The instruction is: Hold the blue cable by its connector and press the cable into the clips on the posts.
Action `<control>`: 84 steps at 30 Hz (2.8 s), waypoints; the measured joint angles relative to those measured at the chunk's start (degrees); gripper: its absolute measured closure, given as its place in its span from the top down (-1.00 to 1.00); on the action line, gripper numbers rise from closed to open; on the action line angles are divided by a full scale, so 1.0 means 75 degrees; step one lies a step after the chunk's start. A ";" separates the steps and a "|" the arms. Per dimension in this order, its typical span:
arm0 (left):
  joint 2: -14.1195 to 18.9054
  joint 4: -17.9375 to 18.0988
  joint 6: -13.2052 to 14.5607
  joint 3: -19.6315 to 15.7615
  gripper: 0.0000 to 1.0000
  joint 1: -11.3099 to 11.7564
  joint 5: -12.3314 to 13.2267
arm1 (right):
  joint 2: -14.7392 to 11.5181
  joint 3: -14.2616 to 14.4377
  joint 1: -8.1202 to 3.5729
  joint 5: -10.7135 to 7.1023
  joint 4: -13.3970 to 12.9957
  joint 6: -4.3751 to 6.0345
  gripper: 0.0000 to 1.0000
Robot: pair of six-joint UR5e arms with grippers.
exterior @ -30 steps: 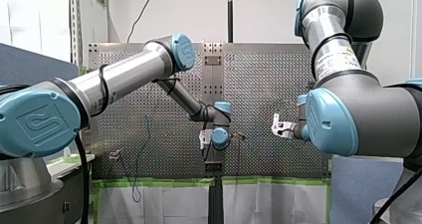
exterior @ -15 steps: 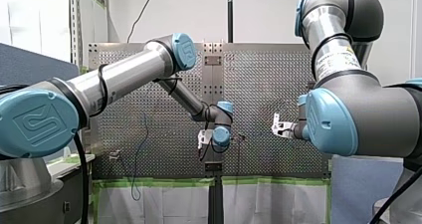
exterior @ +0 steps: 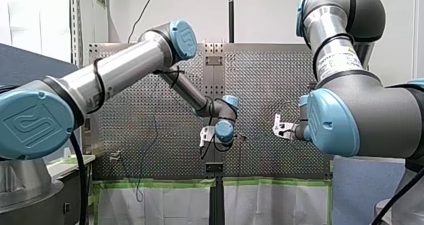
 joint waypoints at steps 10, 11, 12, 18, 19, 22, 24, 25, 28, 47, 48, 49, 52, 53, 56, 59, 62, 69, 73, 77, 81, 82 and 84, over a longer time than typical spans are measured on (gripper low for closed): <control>0.0482 0.0543 0.0040 -0.0724 1.00 -0.0283 0.0290 | -0.0001 0.0000 0.0024 -0.0022 0.0053 -0.0007 -1.00; 0.0493 0.0561 0.0048 -0.0785 1.00 -0.0332 0.0297 | 0.0000 0.0000 0.0024 -0.0024 0.0064 -0.0009 -1.00; 0.0501 0.0580 0.0055 -0.0874 1.00 -0.0408 0.0304 | 0.0000 0.0000 0.0025 -0.0024 0.0075 -0.0012 -1.00; 0.0509 0.0649 0.0036 -0.1099 1.00 -0.0617 0.0331 | -0.0001 0.0000 0.0029 -0.0027 0.0122 -0.0026 -1.00; 0.0510 0.0649 0.0035 -0.1106 1.00 -0.0623 0.0332 | 0.0000 0.0000 0.0029 -0.0027 0.0125 -0.0027 -1.00; 0.0511 0.0669 0.0030 -0.1117 1.00 -0.0623 0.0347 | 0.0000 0.0001 0.0030 -0.0027 0.0129 -0.0029 -1.00; 0.0511 0.0727 0.0024 -0.1117 1.00 -0.0607 0.0400 | 0.0000 0.0000 0.0031 -0.0028 0.0130 -0.0029 -1.00; 0.0511 0.0761 0.0020 -0.1117 1.00 -0.0599 0.0435 | 0.0000 0.0000 0.0030 -0.0027 0.0129 -0.0029 -1.00; 0.0511 0.0935 -0.0021 -0.1117 1.00 -0.0569 0.0582 | 0.0000 0.0000 0.0029 -0.0028 0.0130 -0.0029 -1.00; 0.0507 0.1420 -0.0276 -0.1118 1.00 -0.0509 0.0723 | 0.0000 0.0000 0.0006 -0.0026 0.0130 -0.0029 -1.00; 0.0508 0.1416 -0.0280 -0.1117 1.00 -0.0505 0.0722 | 0.0000 0.0000 0.0006 -0.0026 0.0130 -0.0029 -1.00; 0.0509 0.1412 -0.0282 -0.1117 1.00 -0.0504 0.0723 | 0.0000 0.0000 0.0007 -0.0026 0.0131 -0.0029 -1.00; 0.0505 0.1389 -0.0296 -0.1117 1.00 -0.0503 0.0716 | 0.0000 0.0000 0.0018 -0.0027 0.0130 -0.0029 -1.00; 0.0505 0.1373 -0.0306 -0.1117 1.00 -0.0503 0.0713 | 0.0000 0.0000 0.0022 -0.0027 0.0131 -0.0029 -1.00; 0.0506 0.1318 -0.0325 -0.1118 1.00 -0.0502 0.0704 | 0.0000 0.0000 0.0033 -0.0027 0.0130 -0.0029 -1.00; 0.0503 0.1293 -0.0330 -0.1120 1.00 -0.0507 0.0701 | 0.0000 0.0000 0.0036 -0.0027 0.0130 -0.0029 -1.00; 0.0504 0.1285 -0.0332 -0.1118 1.00 -0.0508 0.0702 | 0.0000 0.0000 0.0037 -0.0027 0.0130 -0.0030 -1.00; 0.0503 0.1282 -0.0333 -0.1116 1.00 -0.0504 0.0701 | 0.0000 0.0000 0.0035 -0.0027 0.0133 -0.0030 -1.00; 0.0504 0.1282 -0.0333 -0.1115 1.00 -0.0505 0.0700 | 0.0000 0.0000 0.0020 -0.0027 0.0136 -0.0029 -1.00; 0.0506 0.1274 -0.0332 -0.1117 1.00 -0.0507 0.0693 | 0.0000 0.0000 0.0006 -0.0027 0.0137 -0.0029 -1.00; 0.0520 0.1159 -0.0290 -0.1120 1.00 -0.0555 0.0545 | 0.0000 0.0000 -0.0005 -0.0028 0.0136 -0.0025 -1.00; 0.0539 0.1142 -0.0272 -0.1126 1.00 -0.0582 0.0486 | 0.0000 0.0001 -0.0006 -0.0029 0.0136 -0.0023 -1.00; 0.0624 0.1140 -0.0228 -0.1170 1.00 -0.0677 0.0339 | 0.0000 0.0000 -0.0012 -0.0029 0.0134 -0.0018 -1.00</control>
